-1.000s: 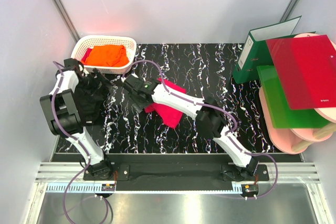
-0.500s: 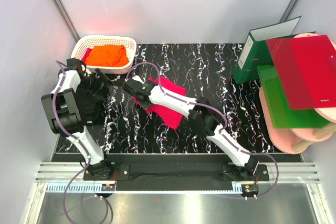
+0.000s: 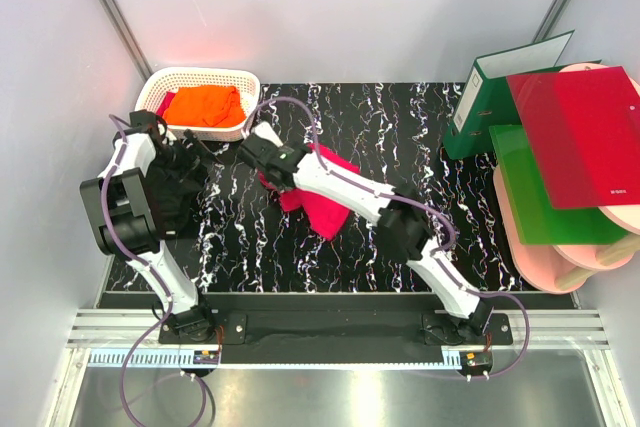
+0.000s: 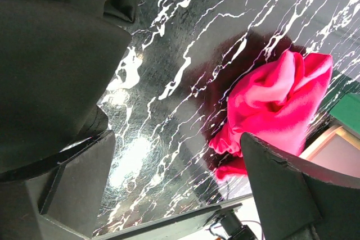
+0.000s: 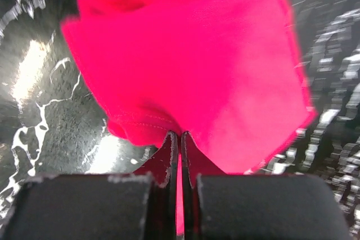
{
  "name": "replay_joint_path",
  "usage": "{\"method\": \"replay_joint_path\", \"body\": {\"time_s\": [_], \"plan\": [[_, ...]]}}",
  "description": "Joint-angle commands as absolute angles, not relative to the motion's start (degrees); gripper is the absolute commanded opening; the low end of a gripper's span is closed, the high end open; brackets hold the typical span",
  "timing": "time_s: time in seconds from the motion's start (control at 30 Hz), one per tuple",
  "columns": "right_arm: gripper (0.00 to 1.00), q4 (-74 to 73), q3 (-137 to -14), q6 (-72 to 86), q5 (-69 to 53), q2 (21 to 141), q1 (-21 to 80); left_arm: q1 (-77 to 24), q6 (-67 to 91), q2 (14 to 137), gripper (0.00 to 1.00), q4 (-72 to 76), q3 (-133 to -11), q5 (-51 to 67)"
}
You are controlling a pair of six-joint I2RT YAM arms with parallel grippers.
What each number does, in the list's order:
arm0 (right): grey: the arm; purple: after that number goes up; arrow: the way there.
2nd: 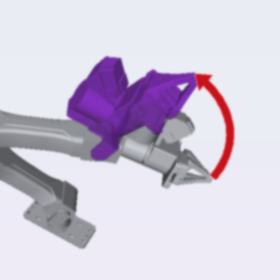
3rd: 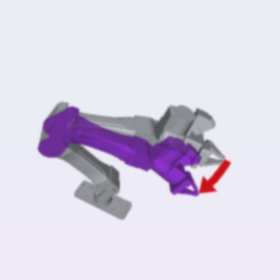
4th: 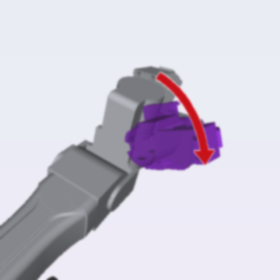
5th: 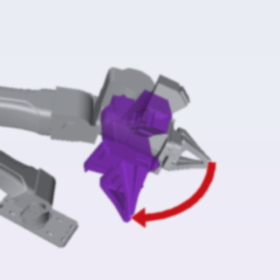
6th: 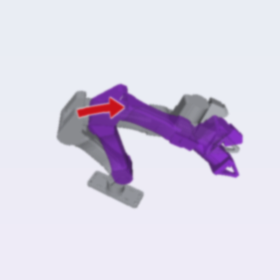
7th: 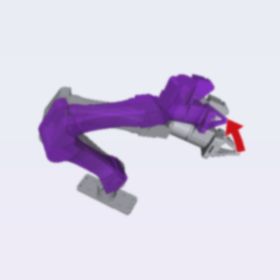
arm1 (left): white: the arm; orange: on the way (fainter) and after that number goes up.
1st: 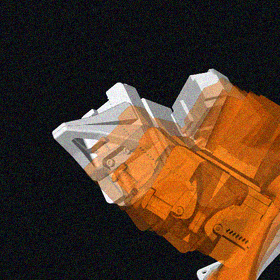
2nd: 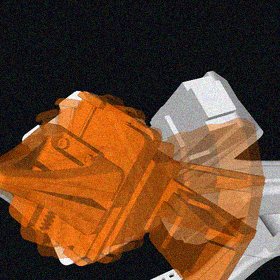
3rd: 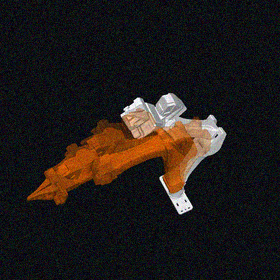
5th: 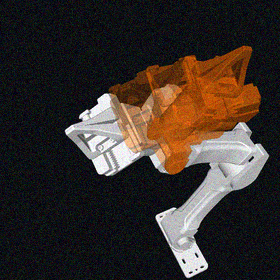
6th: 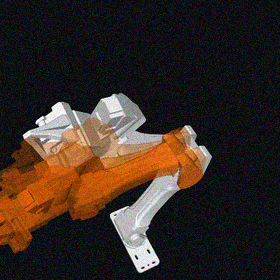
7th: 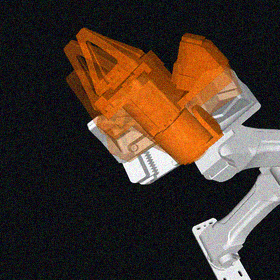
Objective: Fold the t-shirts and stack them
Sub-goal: Flatten out the tshirt
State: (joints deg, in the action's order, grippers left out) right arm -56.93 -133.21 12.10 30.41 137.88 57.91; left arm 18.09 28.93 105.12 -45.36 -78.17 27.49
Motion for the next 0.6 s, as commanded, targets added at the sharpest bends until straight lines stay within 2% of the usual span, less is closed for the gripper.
{"method": "replay_joint_path", "body": {"time_s": [0.0,0.3,0.43,0.57], "plan": [[0.00,-56.0,-134.8,9.8,39.5,127.9,58.2,17.8,28.3,105.0,0.97,-44.3,-78.6,29.4],[0.00,-52.5,-130.5,5.4,56.4,127.3,54.4,17.0,27.9,104.6,0.97,-44.2,-78.3,30.7],[0.00,-50.2,-130.5,2.9,66.5,129.2,48.8,15.5,27.5,102.8,0.97,-44.2,-76.6,30.7],[0.00,-49.0,-131.5,0.4,71.1,130.5,44.0,11.6,26.8,101.9,0.97,-44.2,-74.2,29.6]]}}
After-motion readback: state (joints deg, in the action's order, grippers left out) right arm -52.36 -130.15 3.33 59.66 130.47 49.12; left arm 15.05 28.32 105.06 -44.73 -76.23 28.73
